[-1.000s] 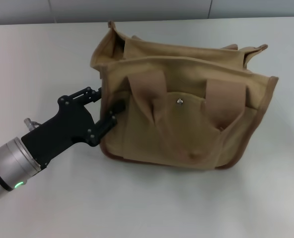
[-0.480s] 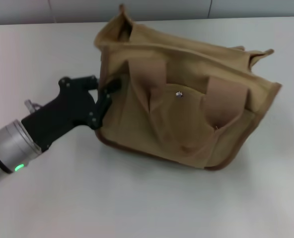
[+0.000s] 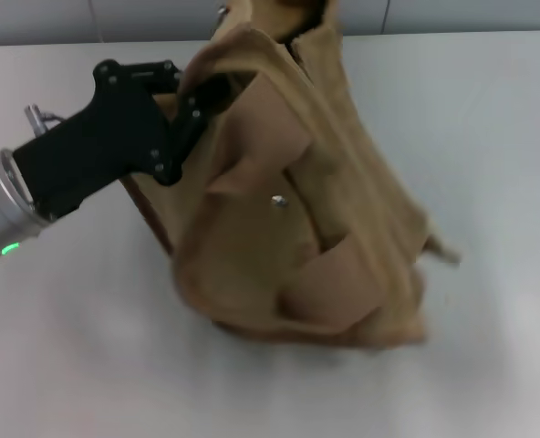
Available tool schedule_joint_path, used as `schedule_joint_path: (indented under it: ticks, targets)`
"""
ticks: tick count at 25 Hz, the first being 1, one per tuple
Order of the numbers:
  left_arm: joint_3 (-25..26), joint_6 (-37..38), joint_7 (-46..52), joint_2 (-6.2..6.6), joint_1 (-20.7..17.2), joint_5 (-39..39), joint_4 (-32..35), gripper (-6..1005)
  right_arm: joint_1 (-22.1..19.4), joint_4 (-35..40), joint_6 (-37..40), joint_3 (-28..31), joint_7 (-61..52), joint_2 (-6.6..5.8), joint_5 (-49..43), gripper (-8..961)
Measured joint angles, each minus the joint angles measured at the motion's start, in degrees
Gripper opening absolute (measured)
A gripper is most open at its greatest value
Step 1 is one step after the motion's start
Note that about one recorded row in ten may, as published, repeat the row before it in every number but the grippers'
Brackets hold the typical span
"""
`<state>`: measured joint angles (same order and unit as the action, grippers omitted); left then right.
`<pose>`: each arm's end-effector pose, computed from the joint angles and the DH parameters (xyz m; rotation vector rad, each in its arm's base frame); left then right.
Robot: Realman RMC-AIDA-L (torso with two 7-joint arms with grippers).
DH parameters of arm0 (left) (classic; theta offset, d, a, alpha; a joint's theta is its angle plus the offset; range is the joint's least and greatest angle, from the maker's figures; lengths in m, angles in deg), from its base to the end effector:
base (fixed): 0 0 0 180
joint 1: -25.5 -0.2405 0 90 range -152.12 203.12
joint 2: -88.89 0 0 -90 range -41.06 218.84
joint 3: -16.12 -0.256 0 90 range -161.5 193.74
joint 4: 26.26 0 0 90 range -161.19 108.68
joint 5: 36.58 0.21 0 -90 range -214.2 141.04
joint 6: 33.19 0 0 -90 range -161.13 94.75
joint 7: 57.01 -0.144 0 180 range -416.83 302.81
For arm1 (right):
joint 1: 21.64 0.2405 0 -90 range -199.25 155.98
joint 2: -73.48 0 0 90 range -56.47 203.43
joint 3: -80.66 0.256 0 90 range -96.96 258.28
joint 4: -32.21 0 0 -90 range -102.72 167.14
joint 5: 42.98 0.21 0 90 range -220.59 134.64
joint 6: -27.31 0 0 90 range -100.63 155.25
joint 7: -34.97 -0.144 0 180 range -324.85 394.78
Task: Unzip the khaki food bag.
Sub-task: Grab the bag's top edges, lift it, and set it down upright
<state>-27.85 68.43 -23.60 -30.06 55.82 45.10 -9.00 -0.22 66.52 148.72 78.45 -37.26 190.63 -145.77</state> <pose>-0.2245 0.3065 -0.0028 -2.2843 0.1344 -1.2656 0.2934 0.2460 0.1094 -2.1258 0.3823 1.4496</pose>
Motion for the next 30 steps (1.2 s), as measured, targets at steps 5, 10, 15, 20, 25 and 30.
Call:
schedule_joint_path:
  ticks: [5,10,15,20,25,30]
  targets:
    - [-0.27,0.22,0.47,-0.15,1.13,0.25,0.57,55,4.24,4.53,-1.46,-13.28,-0.83,1.86,-0.15,787]
    - [-1.18,-0.07,0.11,-0.22,1.43,0.17,0.32,55,7.38,2.89,-7.57,-24.55,-0.63,2.41,0.13,787]
    - [-1.54,-0.06,0.06,-0.22,1.59,0.12,0.57,55,9.69,-0.01,-13.07,-27.8,0.18,2.4,0.15,786]
    - [-2.79,0.13,-0.14,-0.17,2.06,0.12,0.67,55,11.2,-0.09,-16.67,-31.49,0.27,2.39,0.15,786]
    - [-3.03,0.14,-0.22,-0.25,2.58,0.07,0.67,55,11.56,0.22,-18.35,-36.21,1.68,2.43,0.24,742]
    - [-3.05,0.04,-0.24,-0.24,2.71,0.02,0.59,55,10.67,-0.54,-18.96,-37.33,5.22,2.6,1.64,631]
